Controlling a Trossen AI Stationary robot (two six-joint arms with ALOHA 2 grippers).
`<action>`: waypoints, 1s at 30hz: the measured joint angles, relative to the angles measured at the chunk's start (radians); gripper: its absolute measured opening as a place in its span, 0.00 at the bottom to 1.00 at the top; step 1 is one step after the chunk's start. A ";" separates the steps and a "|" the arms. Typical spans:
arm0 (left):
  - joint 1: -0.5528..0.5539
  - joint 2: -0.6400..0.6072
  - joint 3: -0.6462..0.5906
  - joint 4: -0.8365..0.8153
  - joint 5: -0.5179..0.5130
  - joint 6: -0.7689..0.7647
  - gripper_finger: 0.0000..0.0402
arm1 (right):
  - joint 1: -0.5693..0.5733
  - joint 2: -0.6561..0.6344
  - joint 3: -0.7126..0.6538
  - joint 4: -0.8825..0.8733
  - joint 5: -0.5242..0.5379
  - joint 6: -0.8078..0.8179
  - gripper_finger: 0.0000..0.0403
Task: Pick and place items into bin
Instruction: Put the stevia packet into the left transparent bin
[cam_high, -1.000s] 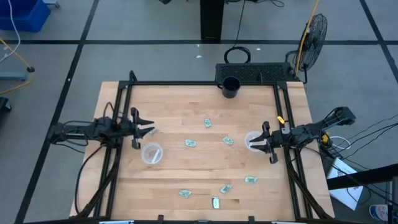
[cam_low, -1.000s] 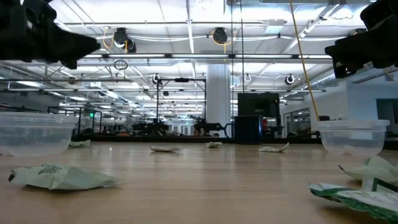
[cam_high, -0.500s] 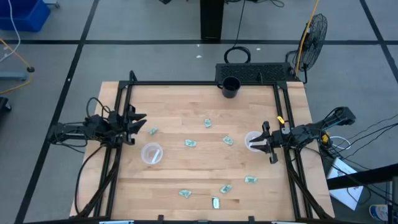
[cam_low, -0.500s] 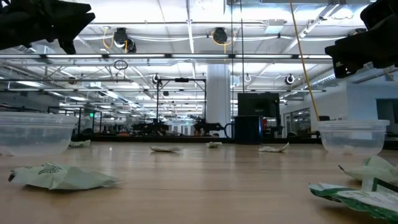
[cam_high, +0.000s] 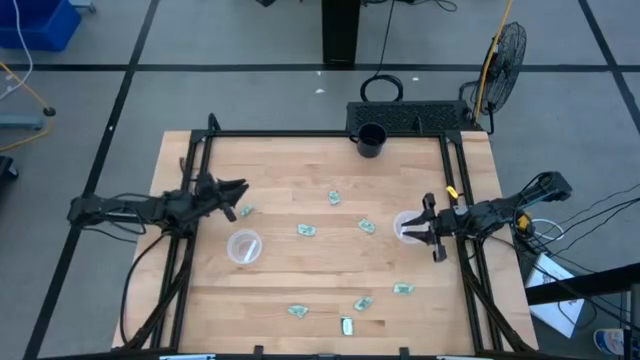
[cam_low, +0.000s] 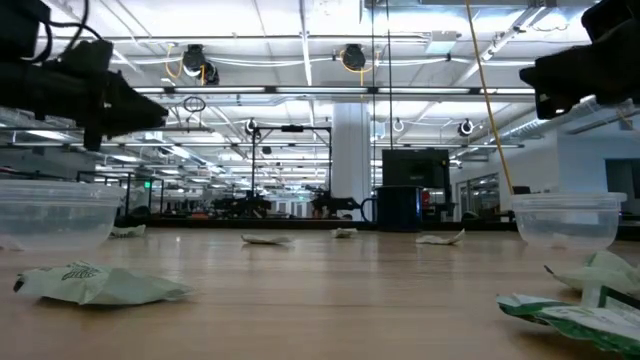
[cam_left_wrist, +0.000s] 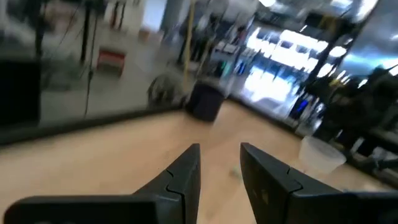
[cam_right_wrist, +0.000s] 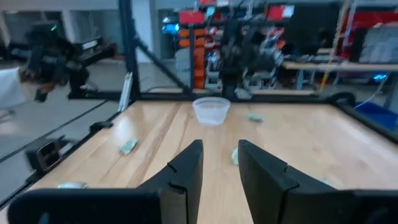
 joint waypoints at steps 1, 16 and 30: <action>0.000 0.025 0.011 -0.029 0.001 -0.028 0.29 | -0.001 0.000 0.000 0.012 0.002 -0.002 0.23; 0.000 0.656 0.559 -0.673 0.156 -0.327 0.29 | -0.003 0.001 0.000 0.071 0.081 -0.014 0.24; 0.014 1.198 0.692 -0.682 0.297 -0.531 0.29 | -0.003 0.002 0.000 -0.023 0.074 0.024 0.24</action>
